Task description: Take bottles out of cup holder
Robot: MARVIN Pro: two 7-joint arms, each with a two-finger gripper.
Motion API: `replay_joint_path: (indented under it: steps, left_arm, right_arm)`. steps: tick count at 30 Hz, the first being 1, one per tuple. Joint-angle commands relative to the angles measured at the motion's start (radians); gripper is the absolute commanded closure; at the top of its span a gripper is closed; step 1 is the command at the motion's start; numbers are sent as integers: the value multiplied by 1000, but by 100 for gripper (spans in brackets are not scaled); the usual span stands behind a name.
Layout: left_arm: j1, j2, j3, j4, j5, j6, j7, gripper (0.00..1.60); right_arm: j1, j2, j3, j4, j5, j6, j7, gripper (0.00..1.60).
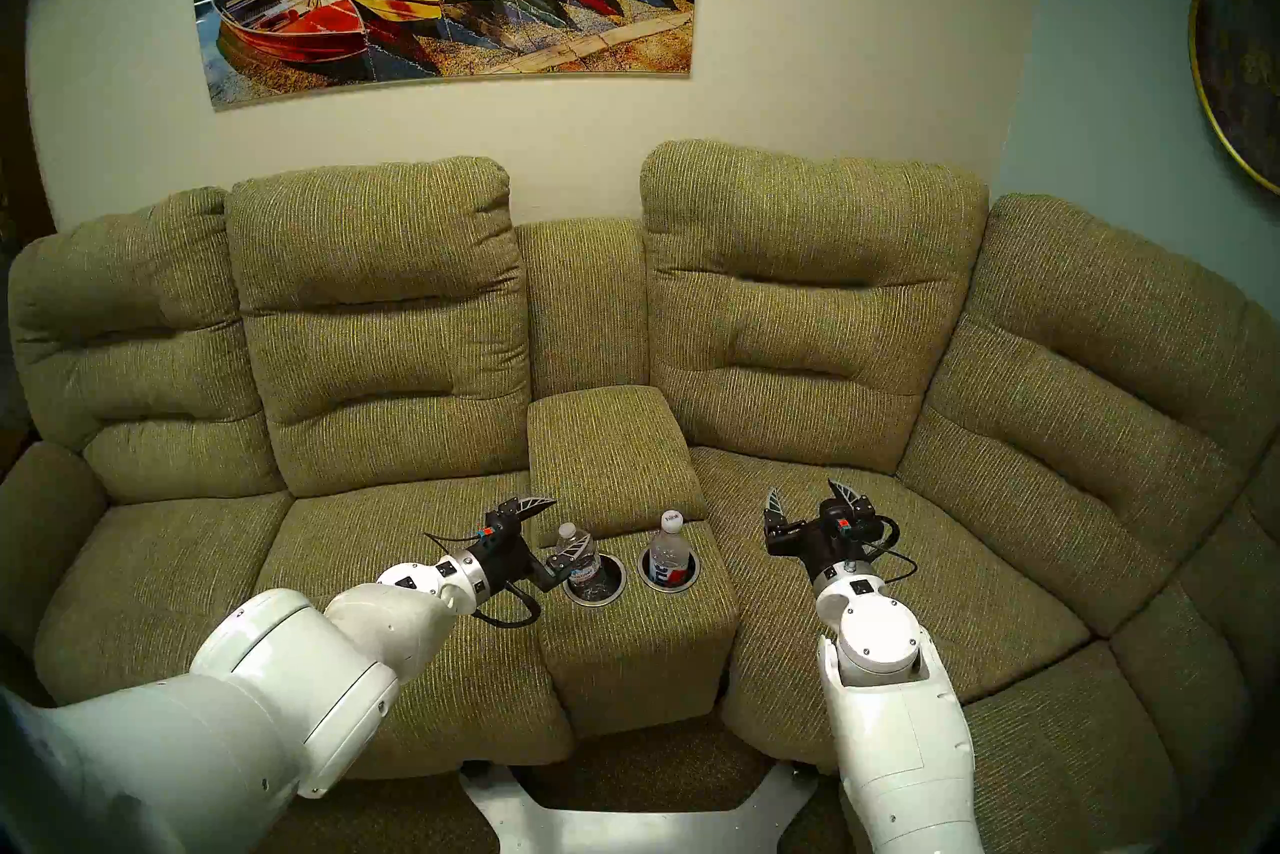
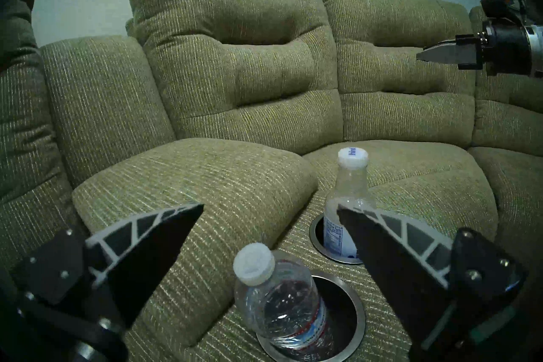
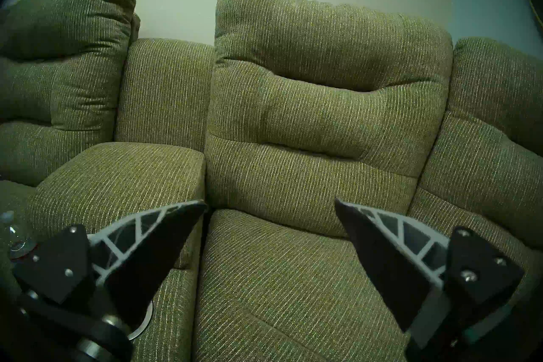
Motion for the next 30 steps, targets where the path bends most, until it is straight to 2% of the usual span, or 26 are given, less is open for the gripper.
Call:
replay_joint_path:
  steps: [1, 9, 30]
  left_arm:
    - [-40, -16, 16, -15, 19, 43, 35, 0]
    - [-55, -25, 33, -15, 44, 100, 84, 0]
    - [-64, -46, 35, -20, 76, 192, 171, 0]
  right_arm:
    - [7, 2, -1, -17, 0, -4, -1, 0]
    - [7, 2, 0, -16, 0, -4, -1, 0]
    - [9, 2, 0, -13, 0, -5, -1, 0]
